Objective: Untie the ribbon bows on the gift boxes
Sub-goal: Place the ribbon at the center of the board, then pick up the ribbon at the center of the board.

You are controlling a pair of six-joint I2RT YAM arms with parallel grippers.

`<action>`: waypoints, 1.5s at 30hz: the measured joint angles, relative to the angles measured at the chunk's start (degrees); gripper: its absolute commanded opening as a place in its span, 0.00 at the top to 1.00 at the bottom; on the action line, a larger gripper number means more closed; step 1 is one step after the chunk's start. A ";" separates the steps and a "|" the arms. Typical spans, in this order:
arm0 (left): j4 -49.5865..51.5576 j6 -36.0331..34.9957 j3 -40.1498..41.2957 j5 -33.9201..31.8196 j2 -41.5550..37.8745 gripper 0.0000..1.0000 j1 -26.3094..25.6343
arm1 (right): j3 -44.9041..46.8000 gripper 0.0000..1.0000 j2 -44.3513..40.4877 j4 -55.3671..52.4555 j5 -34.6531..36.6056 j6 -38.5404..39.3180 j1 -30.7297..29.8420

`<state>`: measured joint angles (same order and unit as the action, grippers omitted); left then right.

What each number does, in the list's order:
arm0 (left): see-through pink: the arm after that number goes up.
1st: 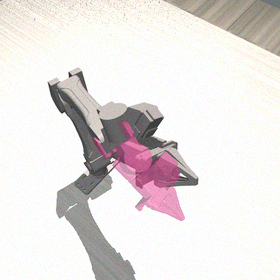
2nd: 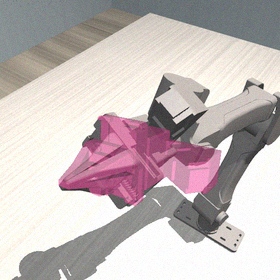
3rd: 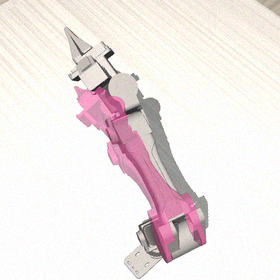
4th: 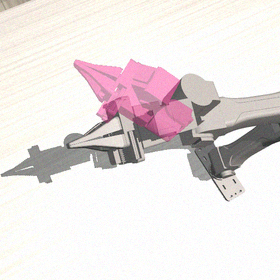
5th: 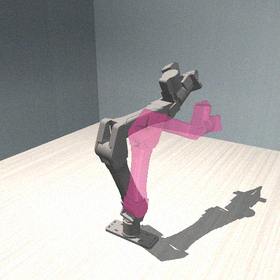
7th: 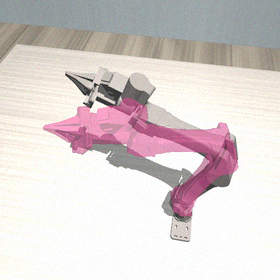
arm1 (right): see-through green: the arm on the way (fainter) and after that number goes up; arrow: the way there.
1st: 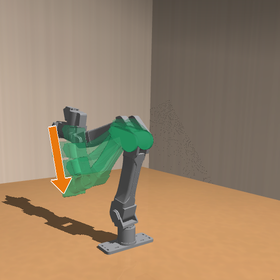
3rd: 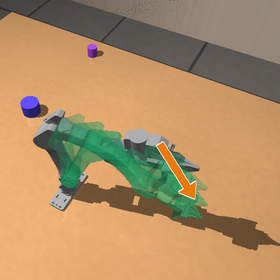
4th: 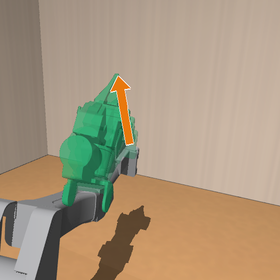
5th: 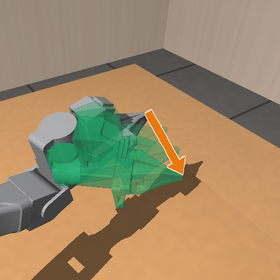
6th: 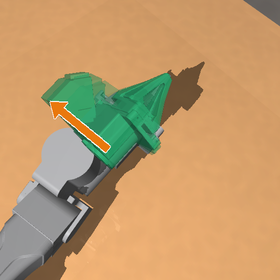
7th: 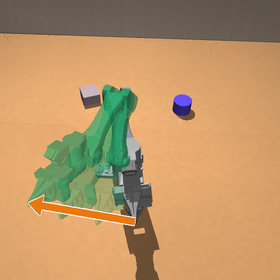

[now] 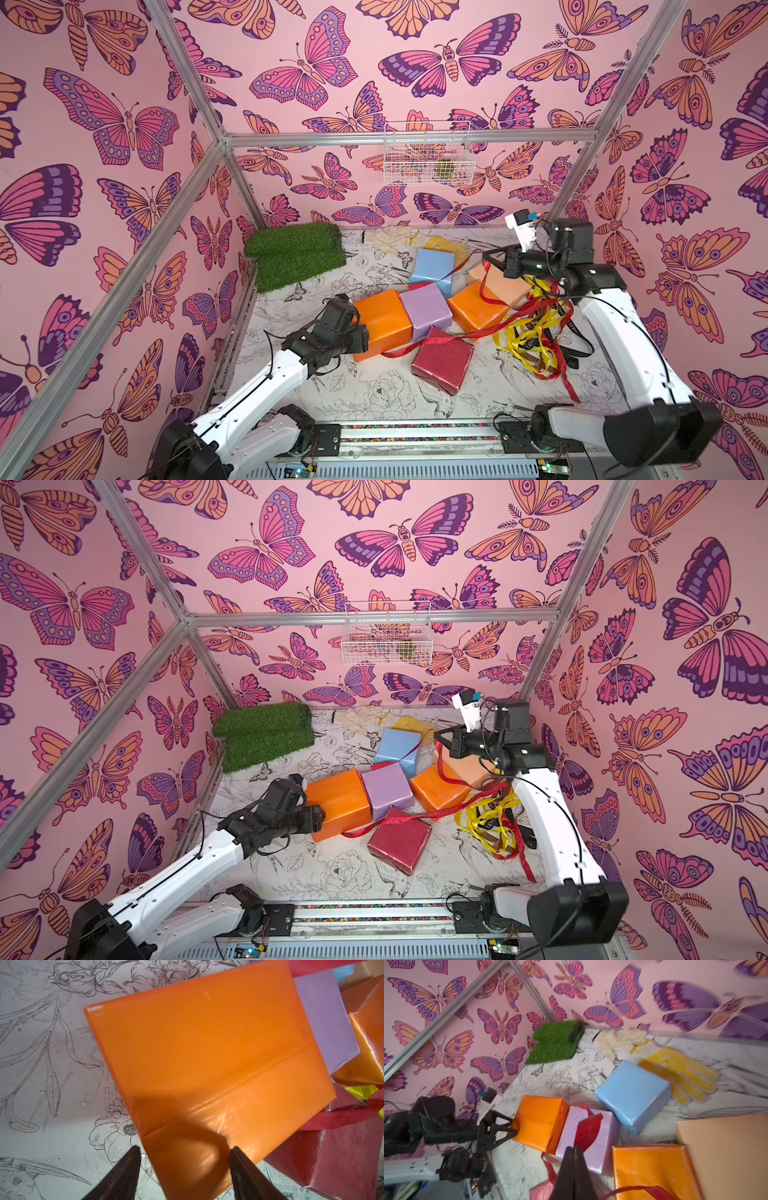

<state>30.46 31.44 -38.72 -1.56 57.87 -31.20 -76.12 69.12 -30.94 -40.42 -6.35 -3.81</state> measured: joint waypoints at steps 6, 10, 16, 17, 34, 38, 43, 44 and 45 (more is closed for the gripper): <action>0.02 -0.22 0.00 -0.11 -0.15 0.31 0.00 | -4.35 1.00 -7.93 -2.97 18.91 -4.46 5.01; 0.00 -0.48 0.00 -0.20 -0.15 0.31 0.00 | -6.36 1.00 -10.78 -7.34 33.33 -6.34 5.40; 0.00 -0.76 -0.02 -0.17 -0.07 0.30 0.00 | 4.22 1.00 -15.61 -7.85 46.82 -12.76 7.32; 0.00 -0.76 -0.02 -0.20 -0.09 0.31 0.00 | 7.26 0.94 -16.11 -8.13 48.13 -13.64 8.59; -0.33 -1.22 -1.99 -0.24 3.08 0.31 0.00 | 26.51 0.31 -16.90 -7.91 32.83 -30.14 -11.02; -0.44 -1.25 -2.49 -0.22 3.87 0.31 0.00 | 37.03 0.33 -20.76 -3.37 32.89 -38.40 -16.15; -0.44 -1.49 -2.64 -0.22 4.09 0.31 0.00 | 43.91 0.39 -22.71 1.36 34.23 -46.01 -17.18; -0.44 -1.53 -2.69 -0.22 4.13 0.30 0.00 | 44.78 0.41 -22.77 2.84 34.56 -47.32 -17.25; -0.44 -1.62 -2.71 -0.22 4.15 0.31 0.00 | 45.72 0.42 -22.77 4.50 34.73 -48.54 -17.29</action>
<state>30.02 29.82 -41.43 -1.78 62.02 -31.20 -30.39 46.35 -26.44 -5.69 -54.89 -21.10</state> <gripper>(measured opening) 0.695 0.603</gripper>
